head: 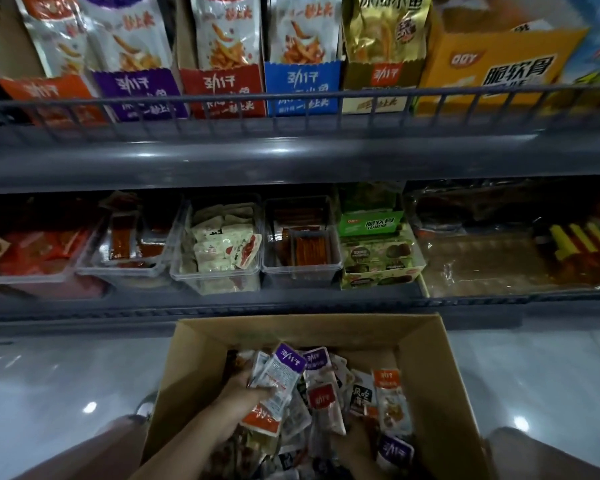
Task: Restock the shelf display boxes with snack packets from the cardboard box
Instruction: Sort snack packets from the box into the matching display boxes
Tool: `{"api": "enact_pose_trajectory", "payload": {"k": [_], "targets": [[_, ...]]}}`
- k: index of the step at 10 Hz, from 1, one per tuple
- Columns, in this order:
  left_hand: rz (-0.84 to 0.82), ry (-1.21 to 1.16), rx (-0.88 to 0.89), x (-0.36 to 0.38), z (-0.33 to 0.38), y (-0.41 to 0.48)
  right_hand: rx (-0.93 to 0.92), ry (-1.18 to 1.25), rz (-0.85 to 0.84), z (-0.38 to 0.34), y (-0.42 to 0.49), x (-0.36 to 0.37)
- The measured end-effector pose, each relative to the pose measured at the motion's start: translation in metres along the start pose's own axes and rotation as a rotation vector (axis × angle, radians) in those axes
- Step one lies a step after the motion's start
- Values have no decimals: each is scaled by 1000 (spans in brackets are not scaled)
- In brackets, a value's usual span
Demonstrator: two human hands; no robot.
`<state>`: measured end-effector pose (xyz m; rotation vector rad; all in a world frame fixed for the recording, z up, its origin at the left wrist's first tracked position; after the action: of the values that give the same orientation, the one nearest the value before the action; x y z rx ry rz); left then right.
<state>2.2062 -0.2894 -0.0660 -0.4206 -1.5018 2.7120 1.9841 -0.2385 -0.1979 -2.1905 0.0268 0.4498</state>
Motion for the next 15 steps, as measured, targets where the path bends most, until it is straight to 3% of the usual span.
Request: {"api": "enact_pose_trajectory", "payload": {"k": [1, 2, 4, 6, 7, 9, 11, 13, 15], "targets": [[-45, 7, 22, -2, 7, -11, -89, -110, -90, -32, -28, -22], [-92, 15, 71, -3, 21, -31, -62, -131, -235, -66, -47, -54], [-168, -23, 266, -16, 69, -101, -304, -252, -165, -148, -116, -142], [-163, -340, 496, -20, 117, -182, -409, 295, -249, -213, -221, -185], [-161, -387, 583, -15, 121, -211, -457, 493, -332, -221, -253, -175], [-111, -238, 642, -4, 126, -228, -521, 515, -322, -234, -270, -133], [-240, -152, 607, -3, 134, -235, -410, 465, -350, -241, -262, -132], [-36, -294, 583, -10, 138, -217, -349, 523, -241, -244, -255, -136], [194, -634, 546, -28, 140, -206, -352, 600, -201, -244, -254, -140]]}}
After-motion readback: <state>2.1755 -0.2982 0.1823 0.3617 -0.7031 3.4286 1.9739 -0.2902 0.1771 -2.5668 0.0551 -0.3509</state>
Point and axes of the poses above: each hand's wrist, its own y-axis towards the middle knuckle, its own x-axis out of the palm, z = x × y, the point moved 2 cm from there along y, towards the middle knuckle, and after that the axes turned 2 degrees about z, right-handed, at the moved point
